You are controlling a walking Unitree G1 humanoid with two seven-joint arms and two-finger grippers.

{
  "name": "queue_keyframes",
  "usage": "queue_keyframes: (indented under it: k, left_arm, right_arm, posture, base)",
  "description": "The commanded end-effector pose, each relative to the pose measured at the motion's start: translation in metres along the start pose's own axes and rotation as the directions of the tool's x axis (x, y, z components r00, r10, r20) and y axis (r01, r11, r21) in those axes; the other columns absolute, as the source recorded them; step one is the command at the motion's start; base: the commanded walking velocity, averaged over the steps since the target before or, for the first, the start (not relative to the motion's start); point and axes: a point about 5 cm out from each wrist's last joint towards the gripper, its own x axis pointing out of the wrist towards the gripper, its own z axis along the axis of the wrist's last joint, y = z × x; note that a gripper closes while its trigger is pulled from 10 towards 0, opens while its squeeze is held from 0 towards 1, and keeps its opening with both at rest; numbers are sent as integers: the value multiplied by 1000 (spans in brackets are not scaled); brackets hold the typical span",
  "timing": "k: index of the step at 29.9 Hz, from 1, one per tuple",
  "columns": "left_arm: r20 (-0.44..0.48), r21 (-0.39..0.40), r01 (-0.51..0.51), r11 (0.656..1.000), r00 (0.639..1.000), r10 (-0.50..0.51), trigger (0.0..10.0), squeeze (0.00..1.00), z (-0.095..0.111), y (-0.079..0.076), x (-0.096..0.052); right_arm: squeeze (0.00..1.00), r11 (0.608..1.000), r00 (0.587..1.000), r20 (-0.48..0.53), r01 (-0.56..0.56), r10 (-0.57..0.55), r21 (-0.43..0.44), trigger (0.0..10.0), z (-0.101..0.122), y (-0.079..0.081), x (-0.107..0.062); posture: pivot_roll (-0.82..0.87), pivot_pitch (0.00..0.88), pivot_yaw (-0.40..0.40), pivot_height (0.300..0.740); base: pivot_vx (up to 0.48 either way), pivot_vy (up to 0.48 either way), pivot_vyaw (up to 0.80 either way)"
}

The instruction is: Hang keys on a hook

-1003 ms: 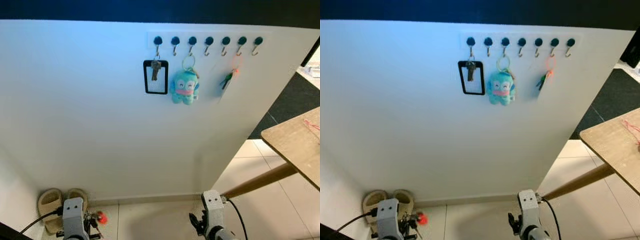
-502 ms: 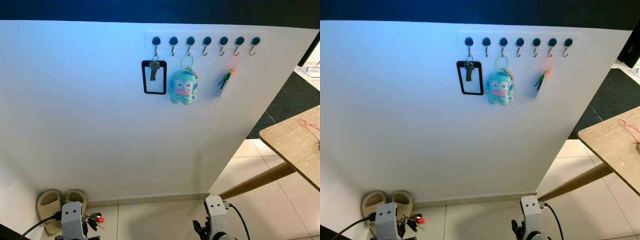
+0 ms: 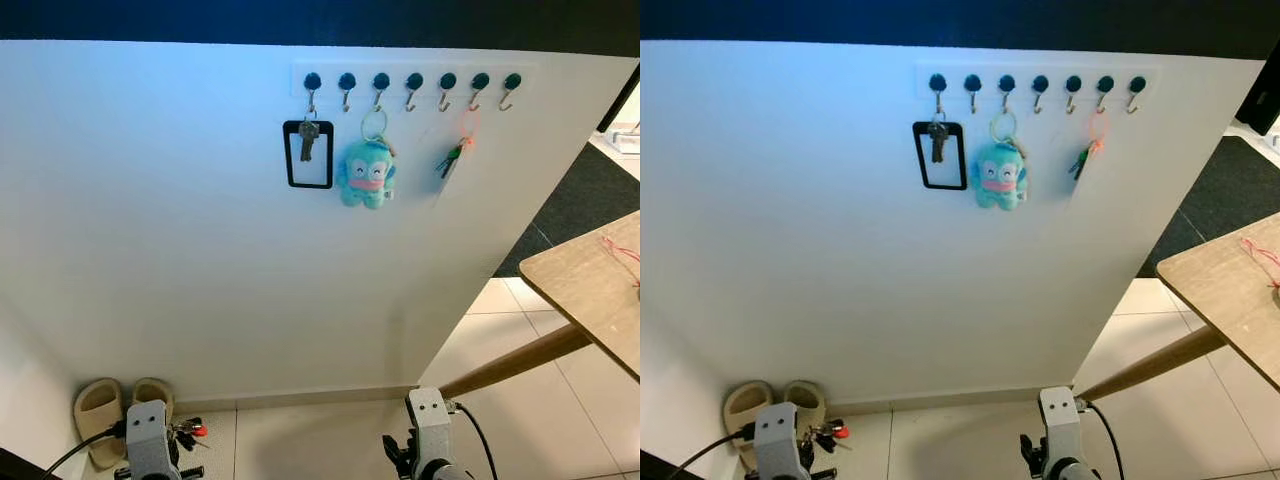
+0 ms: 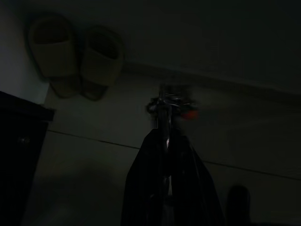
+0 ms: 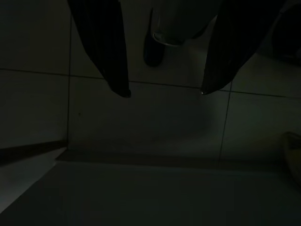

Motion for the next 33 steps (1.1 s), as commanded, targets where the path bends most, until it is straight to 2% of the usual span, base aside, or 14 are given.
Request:
queue_keyframes:
  k: [1, 18, 23, 33]
  left_arm:
    - [-5, -4, 1, 1000, 1000, -1, 10000, 0, -3, -3, 0]
    - [4, -35, -4, 999, 1000, 4, 10000, 0, 2, -8, 3]
    - [-4, -71, -38, 997, 999, 38, 10000, 0, 2, -5, 3]
    - [10, -50, -50, 998, 999, 51, 10000, 0, 6, -3, 5]
  right_arm:
    - [0, 1000, 1000, -17, 9, -9, 22, 10000, -7, -1, -2]
    - [0, 1000, 1000, -4, 4, -4, 23, 10000, -3, 0, -1]
    - [0, 1000, 1000, -5, 2, -2, 22, 10000, -2, 0, -1]
    - [0, 1000, 1000, -5, 1, -1, 24, 10000, -1, 1, 1]
  posture:
    - [41, 76, -28, 740]
    - [39, 72, -29, 740]
    - [40, 74, -31, 740]
    - [44, 79, -26, 740]
  base:
    - [0, 0, 0]
    - [0, -442, 0]
    - [0, 0, 0]
    - [0, 0, 0]
